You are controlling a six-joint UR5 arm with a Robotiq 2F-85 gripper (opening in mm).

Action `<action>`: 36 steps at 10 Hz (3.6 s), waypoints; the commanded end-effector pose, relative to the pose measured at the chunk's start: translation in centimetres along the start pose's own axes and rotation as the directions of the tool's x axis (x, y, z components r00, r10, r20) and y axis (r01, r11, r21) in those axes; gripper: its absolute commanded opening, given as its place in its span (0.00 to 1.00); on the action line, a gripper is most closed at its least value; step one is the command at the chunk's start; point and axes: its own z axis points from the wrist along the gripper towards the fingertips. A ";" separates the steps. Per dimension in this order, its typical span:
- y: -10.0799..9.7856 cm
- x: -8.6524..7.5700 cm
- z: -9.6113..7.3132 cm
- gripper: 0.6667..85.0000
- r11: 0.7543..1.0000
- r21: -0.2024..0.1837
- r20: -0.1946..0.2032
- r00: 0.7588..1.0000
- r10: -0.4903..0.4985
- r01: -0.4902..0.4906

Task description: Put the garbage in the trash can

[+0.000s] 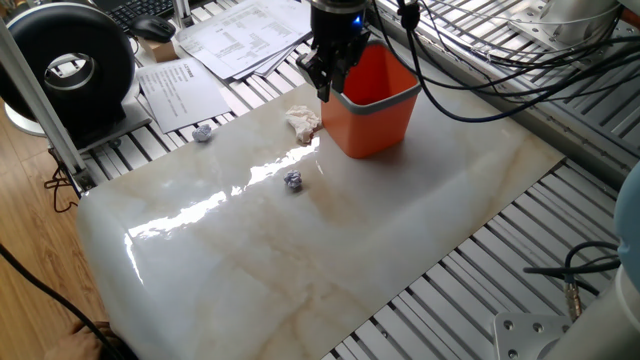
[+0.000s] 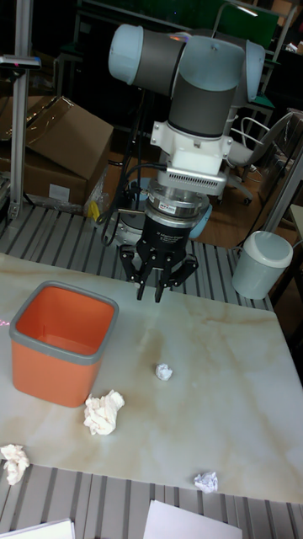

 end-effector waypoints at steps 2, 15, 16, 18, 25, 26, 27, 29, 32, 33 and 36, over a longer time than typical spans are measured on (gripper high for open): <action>1.2 0.3 -0.1 0.39 0.997 -0.046 -0.015 0.998 0.058 -0.059; 0.8 -5.6 0.0 0.38 0.997 0.014 0.035 0.997 -0.071 0.071; 1.4 -6.8 -0.1 0.38 0.997 0.007 0.025 0.997 -0.073 0.072; 2.2 -7.6 -0.4 0.39 0.996 -0.016 0.022 0.996 -0.090 0.090; 0.3 -9.9 0.2 0.51 0.985 0.034 0.044 0.984 -0.172 0.170; -0.7 -11.0 0.5 0.52 0.977 0.051 0.043 0.977 -0.210 0.208; -1.9 -11.5 0.5 0.54 0.965 0.083 0.047 0.967 -0.251 0.247; -1.8 -11.4 0.3 0.56 0.971 0.078 0.052 0.971 -0.232 0.228; -1.7 -12.8 0.2 0.57 0.985 0.078 0.113 0.980 -0.161 0.153; -1.4 -13.5 0.1 0.56 0.987 0.070 0.142 0.978 -0.154 0.145; -3.1 -15.7 0.4 0.56 0.970 0.068 0.142 0.960 -0.243 0.235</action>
